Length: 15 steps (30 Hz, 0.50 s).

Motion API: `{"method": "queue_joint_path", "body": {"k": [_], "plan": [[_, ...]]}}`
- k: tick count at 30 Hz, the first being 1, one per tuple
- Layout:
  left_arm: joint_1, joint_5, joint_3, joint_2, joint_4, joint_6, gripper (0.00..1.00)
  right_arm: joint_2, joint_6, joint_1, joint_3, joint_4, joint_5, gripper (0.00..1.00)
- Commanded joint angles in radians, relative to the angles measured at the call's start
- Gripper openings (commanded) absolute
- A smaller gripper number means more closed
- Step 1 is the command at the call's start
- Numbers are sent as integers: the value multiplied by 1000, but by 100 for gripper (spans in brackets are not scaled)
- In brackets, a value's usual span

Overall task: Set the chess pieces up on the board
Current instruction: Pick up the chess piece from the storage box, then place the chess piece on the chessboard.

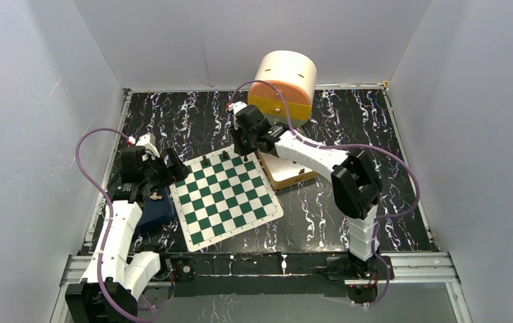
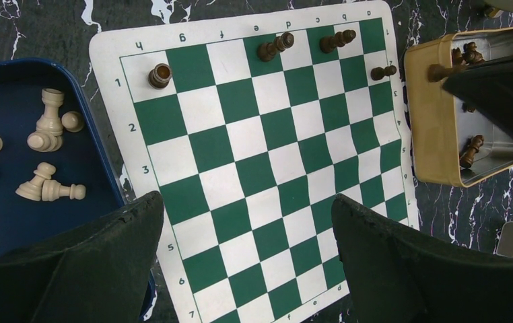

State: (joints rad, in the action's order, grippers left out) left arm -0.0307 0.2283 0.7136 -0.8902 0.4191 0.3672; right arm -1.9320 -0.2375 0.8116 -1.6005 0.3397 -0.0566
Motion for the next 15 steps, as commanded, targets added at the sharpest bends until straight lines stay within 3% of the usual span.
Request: {"method": "queue_joint_path", "body": {"k": [1, 15], "plan": [[2, -6, 13, 25, -4, -2, 91, -73, -13, 24, -79, -17, -22, 15], [1, -11, 15, 32, -1, -2, 91, -230, -29, 33, -210, 63, -34, 15]]}}
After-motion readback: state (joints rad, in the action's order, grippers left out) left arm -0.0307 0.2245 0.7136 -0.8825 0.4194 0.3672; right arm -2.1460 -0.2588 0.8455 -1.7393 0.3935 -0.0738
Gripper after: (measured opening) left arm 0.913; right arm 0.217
